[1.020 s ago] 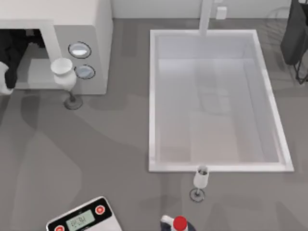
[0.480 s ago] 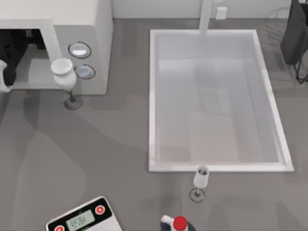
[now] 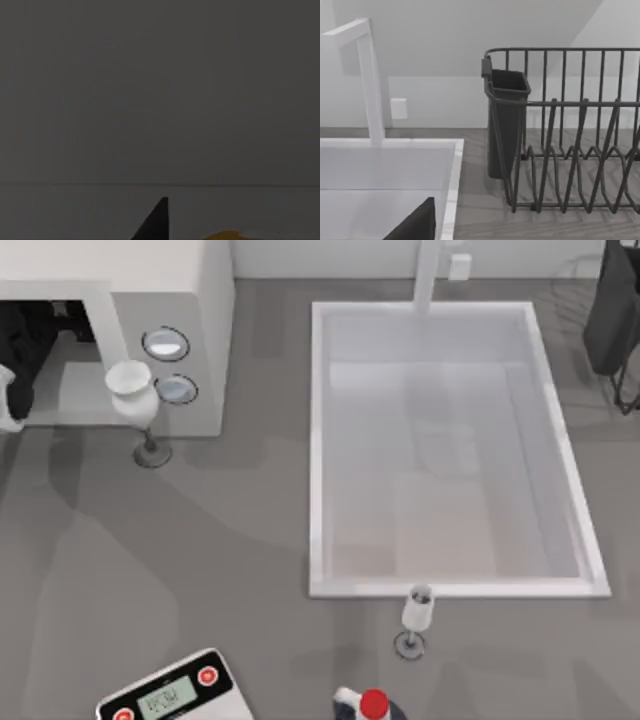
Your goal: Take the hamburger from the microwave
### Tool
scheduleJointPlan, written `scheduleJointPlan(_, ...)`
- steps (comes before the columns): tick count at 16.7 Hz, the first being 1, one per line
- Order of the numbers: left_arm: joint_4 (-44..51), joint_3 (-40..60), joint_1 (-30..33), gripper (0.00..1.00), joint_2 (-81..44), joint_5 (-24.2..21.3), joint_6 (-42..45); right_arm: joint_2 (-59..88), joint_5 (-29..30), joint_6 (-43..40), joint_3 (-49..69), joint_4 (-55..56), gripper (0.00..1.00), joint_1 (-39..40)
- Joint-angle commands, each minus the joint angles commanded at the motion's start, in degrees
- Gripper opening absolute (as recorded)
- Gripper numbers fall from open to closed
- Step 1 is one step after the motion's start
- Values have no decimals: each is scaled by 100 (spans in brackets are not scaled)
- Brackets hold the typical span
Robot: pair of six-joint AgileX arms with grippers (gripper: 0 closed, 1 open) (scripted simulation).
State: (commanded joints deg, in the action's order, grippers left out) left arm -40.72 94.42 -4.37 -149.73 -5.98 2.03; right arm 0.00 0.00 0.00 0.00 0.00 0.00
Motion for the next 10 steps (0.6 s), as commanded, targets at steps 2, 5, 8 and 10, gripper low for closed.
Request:
scheduleJointPlan(2, 93, -291, 121, 0, 304, 115, -38, 0, 0, 0, 0, 0, 100, 0)
scheduleJointPlan(5, 334, -1066, 439, 0, 1198, 418, -139, 0, 0, 0, 0, 0, 100, 0)
scheduleJointPlan(8, 653, -2104, 862, 0, 2537, 820, -273, 0, 0, 0, 0, 0, 100, 0)
scheduleJointPlan(10, 887, -2876, 1171, 0, 3553, 1114, -371, 0, 0, 0, 0, 0, 100, 0)
